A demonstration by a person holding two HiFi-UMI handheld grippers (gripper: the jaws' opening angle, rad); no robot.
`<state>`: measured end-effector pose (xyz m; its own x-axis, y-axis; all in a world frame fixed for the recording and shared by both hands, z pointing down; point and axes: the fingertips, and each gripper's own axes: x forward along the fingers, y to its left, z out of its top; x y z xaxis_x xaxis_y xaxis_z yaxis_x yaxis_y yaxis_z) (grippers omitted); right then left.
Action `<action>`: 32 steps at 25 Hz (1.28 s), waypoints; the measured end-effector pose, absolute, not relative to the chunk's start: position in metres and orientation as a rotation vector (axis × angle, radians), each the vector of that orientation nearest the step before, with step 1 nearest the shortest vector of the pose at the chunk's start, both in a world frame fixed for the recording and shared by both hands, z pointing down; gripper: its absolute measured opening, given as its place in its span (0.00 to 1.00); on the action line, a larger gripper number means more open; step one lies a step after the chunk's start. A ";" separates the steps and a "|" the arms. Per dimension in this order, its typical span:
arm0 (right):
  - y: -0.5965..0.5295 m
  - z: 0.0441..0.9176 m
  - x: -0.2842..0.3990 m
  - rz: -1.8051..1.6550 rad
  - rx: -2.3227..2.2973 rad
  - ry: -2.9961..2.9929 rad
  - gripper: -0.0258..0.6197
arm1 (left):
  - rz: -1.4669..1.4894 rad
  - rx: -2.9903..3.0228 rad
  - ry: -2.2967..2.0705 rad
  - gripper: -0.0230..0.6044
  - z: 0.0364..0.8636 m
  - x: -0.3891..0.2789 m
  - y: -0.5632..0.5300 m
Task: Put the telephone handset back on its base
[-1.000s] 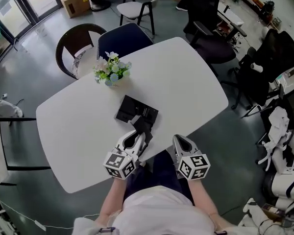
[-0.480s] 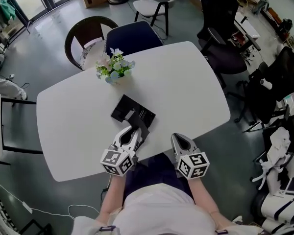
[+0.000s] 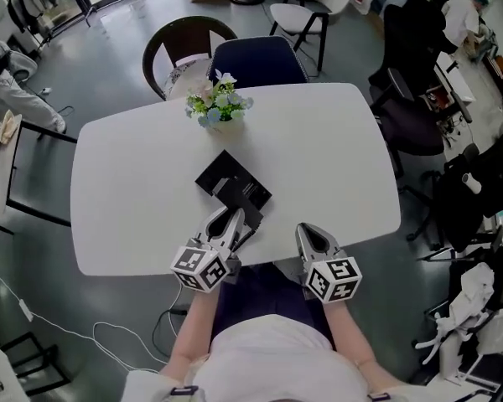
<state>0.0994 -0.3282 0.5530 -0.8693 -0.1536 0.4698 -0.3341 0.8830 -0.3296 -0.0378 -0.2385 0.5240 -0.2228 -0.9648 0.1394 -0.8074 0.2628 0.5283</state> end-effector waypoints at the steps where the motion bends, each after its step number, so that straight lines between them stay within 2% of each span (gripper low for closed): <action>1: -0.329 0.555 0.097 0.562 0.334 -2.616 0.10 | -0.503 1.590 -2.117 0.16 0.524 -0.040 -0.238; 12: -0.320 0.549 0.064 0.533 0.120 -2.628 0.10 | -0.653 1.441 -2.092 0.16 0.541 -0.052 -0.225; 32: -0.316 0.564 0.048 0.564 0.094 -2.578 0.10 | -0.708 1.451 -1.845 0.16 0.571 -0.077 -0.225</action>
<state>0.0478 -0.3162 0.5639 -0.8749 0.0369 0.4828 -0.1680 0.9120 -0.3742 -0.0772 -0.2248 0.5712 -0.1508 -0.9726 0.1767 -0.6050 0.2322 0.7616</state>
